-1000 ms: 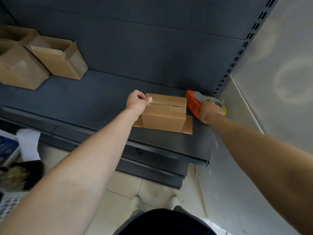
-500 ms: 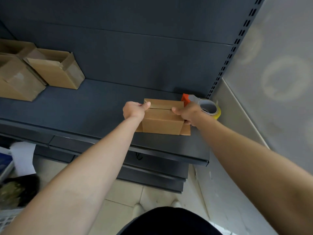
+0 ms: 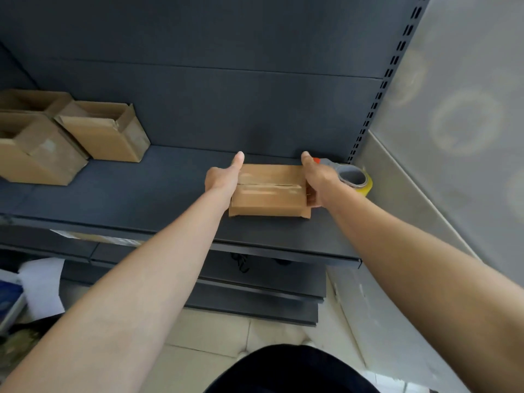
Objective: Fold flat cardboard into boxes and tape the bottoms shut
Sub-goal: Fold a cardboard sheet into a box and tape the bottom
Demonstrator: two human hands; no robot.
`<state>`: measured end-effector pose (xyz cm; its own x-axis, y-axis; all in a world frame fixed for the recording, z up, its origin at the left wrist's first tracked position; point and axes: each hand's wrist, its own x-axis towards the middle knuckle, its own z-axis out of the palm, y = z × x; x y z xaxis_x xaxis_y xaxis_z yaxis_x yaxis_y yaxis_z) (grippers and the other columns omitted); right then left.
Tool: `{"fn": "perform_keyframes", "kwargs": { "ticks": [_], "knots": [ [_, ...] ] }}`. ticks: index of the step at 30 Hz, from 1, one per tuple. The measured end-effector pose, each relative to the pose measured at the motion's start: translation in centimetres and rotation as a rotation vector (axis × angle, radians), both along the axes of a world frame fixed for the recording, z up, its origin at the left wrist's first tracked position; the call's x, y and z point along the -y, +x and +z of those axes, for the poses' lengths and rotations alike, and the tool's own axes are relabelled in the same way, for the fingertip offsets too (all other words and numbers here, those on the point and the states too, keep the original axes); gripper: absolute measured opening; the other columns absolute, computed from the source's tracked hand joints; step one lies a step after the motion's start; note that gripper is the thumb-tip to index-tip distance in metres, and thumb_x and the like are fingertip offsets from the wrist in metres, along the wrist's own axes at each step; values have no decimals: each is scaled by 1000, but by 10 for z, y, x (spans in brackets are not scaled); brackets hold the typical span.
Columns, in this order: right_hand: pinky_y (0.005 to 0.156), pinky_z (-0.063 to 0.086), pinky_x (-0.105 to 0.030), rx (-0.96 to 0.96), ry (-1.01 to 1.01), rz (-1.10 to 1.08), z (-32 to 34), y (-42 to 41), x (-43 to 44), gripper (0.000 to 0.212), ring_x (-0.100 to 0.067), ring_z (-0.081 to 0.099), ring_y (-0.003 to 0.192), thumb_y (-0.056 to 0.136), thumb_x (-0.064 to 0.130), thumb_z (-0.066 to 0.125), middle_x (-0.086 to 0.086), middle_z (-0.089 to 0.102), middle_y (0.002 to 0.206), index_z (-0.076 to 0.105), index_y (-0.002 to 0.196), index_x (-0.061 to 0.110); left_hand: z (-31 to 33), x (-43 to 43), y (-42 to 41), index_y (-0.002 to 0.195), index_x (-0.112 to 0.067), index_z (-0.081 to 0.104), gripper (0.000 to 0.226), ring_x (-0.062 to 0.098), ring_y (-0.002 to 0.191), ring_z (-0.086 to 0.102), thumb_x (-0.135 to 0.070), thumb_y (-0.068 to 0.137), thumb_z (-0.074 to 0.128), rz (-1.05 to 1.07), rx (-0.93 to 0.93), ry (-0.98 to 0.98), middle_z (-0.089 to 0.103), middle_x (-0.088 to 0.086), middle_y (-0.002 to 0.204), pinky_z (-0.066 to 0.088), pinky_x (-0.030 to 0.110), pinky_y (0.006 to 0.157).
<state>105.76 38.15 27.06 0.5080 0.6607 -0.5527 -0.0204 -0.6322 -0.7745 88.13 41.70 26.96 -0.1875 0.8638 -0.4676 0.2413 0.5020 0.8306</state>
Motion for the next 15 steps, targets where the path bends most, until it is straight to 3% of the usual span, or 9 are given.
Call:
{"fn": "perform_keyframes", "kwargs": {
  "ticks": [2, 4, 6, 8, 12, 15],
  "knots": [
    [90, 54, -46, -47, 58, -66, 0, -8, 1, 45, -30, 64, 90, 88, 53, 53, -9, 65, 94, 57, 90, 9, 0, -2, -9, 102, -13, 55, 44, 25, 94, 56, -53, 86, 59, -4, 28, 45, 57, 0, 103, 46, 34, 83],
    [88, 54, -44, -153, 110, -106, -4, -13, 2, 19, -28, 64, 87, 86, 28, 58, -9, 65, 93, 59, 92, 9, -3, -2, -18, 111, -14, 61, 23, 23, 102, 56, -28, 93, 59, -52, 89, 93, 60, 2, 110, 45, 33, 91],
    [92, 52, -45, -218, 121, -91, -3, -20, 7, 29, -28, 62, 99, 82, 14, 52, -7, 65, 107, 59, 111, 11, -9, 3, -26, 132, -11, 54, 40, 16, 108, 54, -5, 92, 57, -141, 107, 117, 59, -1, 121, 42, 28, 95],
    [98, 45, -42, -256, 131, -66, -4, -27, 15, 34, -26, 55, 105, 83, 9, 50, -3, 59, 108, 54, 117, 11, -20, 9, -34, 133, -10, 53, 50, 14, 106, 55, 11, 87, 54, -201, 42, 121, 60, 2, 125, 41, 24, 88],
    [111, 26, -45, -331, 64, 11, -19, -29, 27, 60, -31, 37, 133, 85, 24, 58, -6, 46, 136, 39, 141, 14, -37, 16, -47, 125, -9, 57, 41, 19, 107, 54, 0, 85, 61, -180, 83, 43, 62, 5, 122, 39, 29, 88],
    [112, 27, -45, -307, 112, -39, -22, -30, 27, 72, -31, 36, 136, 84, 37, 66, -6, 41, 145, 34, 145, 14, -36, 17, -50, 118, -13, 53, 42, 17, 110, 52, -23, 82, 71, -178, 173, 34, 58, -2, 118, 37, 32, 89]
  ]
}}
